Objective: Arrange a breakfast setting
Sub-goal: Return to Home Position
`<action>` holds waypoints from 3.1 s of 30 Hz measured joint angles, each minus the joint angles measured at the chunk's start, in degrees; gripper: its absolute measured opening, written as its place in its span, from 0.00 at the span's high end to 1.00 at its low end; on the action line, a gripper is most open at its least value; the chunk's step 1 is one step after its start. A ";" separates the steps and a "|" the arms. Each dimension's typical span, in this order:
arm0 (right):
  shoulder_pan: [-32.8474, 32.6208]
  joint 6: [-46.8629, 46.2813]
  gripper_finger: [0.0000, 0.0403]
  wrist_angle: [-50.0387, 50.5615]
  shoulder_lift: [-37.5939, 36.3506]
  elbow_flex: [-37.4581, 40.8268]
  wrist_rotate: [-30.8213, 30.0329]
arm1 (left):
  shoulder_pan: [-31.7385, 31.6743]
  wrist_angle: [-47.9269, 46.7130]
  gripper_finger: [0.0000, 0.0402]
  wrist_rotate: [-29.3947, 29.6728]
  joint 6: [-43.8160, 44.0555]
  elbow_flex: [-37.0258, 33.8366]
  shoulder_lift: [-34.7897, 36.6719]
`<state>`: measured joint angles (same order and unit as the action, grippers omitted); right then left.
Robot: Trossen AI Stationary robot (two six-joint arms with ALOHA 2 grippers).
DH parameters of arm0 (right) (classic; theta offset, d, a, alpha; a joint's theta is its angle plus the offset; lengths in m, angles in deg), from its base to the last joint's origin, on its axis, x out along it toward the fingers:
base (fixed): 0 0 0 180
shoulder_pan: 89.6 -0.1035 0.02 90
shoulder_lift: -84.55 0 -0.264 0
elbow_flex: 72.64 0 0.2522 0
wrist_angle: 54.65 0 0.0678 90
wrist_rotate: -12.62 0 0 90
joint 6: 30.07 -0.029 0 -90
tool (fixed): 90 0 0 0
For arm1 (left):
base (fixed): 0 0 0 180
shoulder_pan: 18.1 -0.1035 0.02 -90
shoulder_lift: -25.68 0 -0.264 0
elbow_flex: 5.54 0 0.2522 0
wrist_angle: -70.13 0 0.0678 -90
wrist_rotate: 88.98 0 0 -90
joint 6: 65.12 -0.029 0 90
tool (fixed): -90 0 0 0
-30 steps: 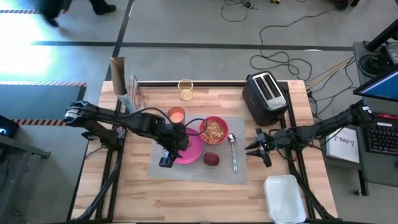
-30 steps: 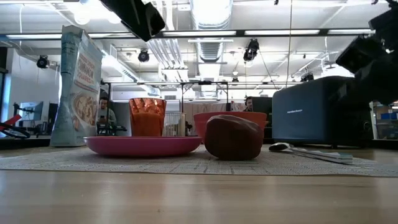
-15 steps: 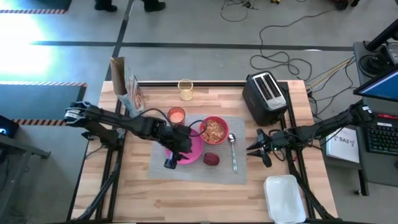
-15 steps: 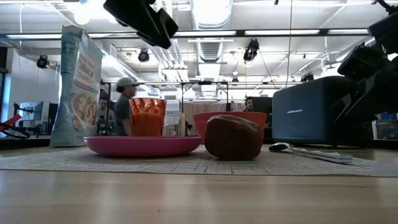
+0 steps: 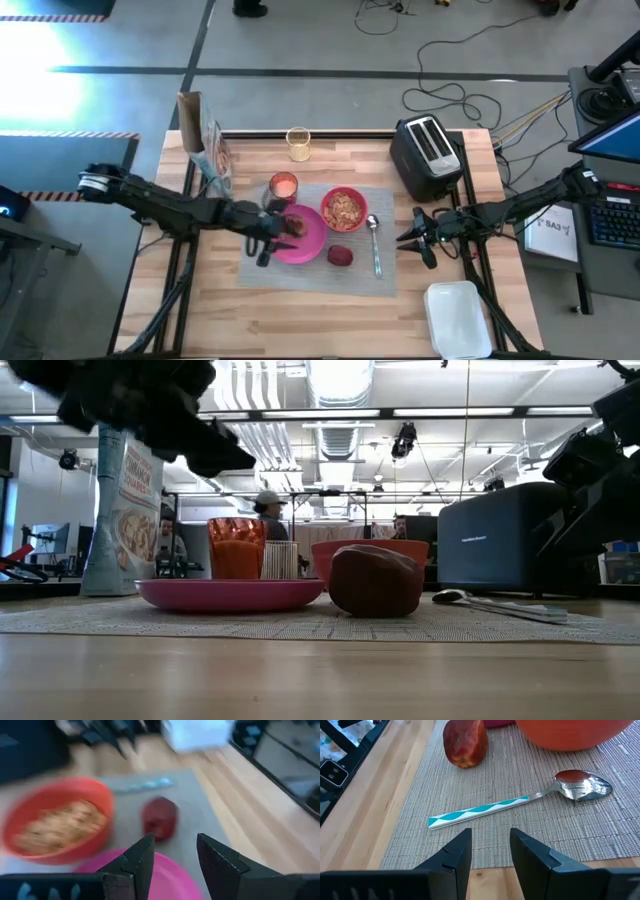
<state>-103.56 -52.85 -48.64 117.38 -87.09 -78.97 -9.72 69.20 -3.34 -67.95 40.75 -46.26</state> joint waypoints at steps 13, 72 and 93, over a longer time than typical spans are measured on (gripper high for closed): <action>0.00 0.02 0.69 0.19 -0.06 0.02 0.01 | -0.43 25.19 0.67 15.82 -15.81 -20.07 4.80; 0.00 0.02 0.69 0.19 -0.06 0.04 0.00 | -2.01 -9.39 0.67 15.40 -15.94 -30.21 55.86; 0.00 0.02 0.69 0.19 -0.06 0.04 0.00 | -2.01 -8.99 0.67 15.40 -15.94 -29.48 53.38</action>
<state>-103.56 -52.83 -48.44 117.32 -87.05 -78.97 -11.73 60.21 12.06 -83.89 11.27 7.11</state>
